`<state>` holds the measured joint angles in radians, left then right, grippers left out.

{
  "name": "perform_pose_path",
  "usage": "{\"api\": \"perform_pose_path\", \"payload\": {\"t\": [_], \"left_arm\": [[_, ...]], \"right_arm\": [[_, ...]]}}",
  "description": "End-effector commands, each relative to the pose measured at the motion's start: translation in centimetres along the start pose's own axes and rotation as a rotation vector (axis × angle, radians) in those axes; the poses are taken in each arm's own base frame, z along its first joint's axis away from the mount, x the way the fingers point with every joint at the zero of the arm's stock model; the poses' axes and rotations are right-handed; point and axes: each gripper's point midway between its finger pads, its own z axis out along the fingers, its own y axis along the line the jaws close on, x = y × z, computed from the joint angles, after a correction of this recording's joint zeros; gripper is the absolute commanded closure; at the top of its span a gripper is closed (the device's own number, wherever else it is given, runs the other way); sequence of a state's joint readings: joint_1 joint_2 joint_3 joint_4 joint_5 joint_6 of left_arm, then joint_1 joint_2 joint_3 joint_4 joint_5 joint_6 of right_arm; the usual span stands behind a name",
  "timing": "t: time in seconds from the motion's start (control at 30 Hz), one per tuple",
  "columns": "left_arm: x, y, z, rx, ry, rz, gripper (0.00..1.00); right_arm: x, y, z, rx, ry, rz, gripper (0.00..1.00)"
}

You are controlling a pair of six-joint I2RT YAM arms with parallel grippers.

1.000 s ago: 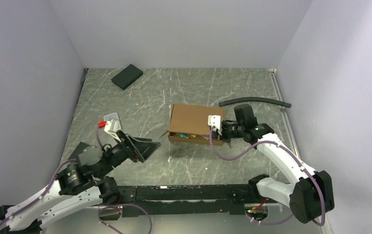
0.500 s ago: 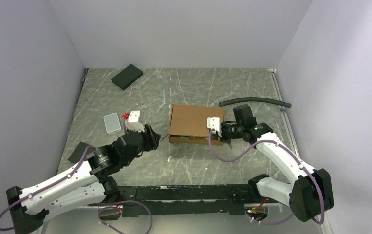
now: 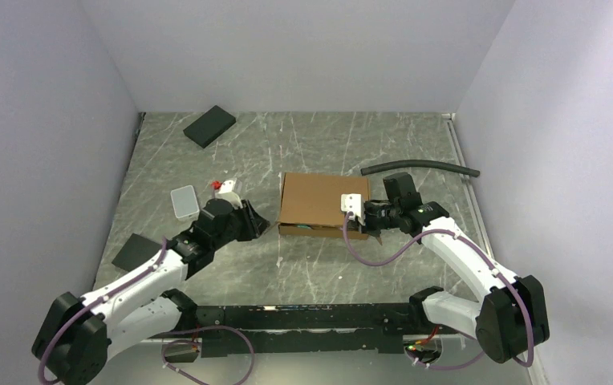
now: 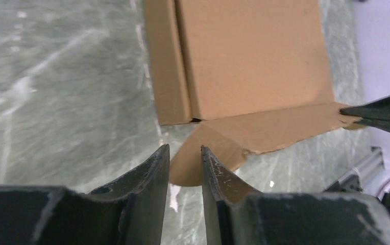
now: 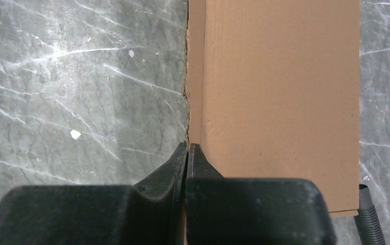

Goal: Fold the paper box

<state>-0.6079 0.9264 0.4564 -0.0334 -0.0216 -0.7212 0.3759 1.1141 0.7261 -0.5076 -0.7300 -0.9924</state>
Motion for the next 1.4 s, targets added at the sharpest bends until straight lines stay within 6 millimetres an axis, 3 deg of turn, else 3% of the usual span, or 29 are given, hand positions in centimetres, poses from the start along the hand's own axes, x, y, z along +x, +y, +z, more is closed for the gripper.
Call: {"api": "perform_pose_path", "payload": {"t": [0.0,0.47,1.13,1.37], "left_arm": [[-0.1,-4.1,0.7,0.226,0.014,0.004,0.67],[2.7,-2.8,1.1,0.222,0.081,-0.066,0.74],[3.6,-1.8,2.9,0.189,0.117,-0.057,0.73],[4.0,-1.8,3.1,0.199,0.134,-0.064,0.73]], "right_arm": [[-0.4,-0.1,-0.1,-0.005,-0.007,-0.023,1.00],[-0.5,-0.1,-0.1,-0.003,-0.009,-0.025,1.00],[1.6,1.2,0.7,-0.040,0.071,-0.134,1.00],[1.5,1.2,0.8,-0.038,0.076,-0.144,0.95]]}}
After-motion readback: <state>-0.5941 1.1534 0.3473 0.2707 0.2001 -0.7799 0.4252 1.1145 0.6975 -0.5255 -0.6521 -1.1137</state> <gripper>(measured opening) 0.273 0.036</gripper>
